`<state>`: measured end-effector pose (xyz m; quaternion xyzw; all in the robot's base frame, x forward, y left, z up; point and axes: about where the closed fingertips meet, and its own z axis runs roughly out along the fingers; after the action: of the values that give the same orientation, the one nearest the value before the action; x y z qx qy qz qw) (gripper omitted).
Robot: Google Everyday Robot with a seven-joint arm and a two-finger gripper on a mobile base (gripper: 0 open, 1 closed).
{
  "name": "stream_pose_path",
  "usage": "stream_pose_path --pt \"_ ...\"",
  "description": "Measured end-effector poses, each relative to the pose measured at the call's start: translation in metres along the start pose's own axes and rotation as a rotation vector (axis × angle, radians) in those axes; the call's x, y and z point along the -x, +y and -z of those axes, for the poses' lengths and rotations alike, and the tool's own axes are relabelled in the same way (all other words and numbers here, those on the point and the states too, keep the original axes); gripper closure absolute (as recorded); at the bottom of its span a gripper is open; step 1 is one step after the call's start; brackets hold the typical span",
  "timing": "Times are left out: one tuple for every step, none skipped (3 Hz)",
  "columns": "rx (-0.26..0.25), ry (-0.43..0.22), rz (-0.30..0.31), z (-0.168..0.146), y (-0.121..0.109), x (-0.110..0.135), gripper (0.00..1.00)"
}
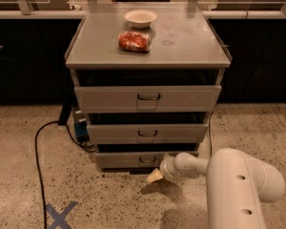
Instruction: Open bottom drawer
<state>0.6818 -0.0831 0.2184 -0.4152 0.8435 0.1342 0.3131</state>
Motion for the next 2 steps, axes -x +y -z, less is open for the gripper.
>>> stream_pose_path --pt "-0.05 -0.072 0.044 0.001 -0.024 0.021 0.0" --pt "-0.072 -0.132 0.086 -0.005 -0.041 0.042 0.0"
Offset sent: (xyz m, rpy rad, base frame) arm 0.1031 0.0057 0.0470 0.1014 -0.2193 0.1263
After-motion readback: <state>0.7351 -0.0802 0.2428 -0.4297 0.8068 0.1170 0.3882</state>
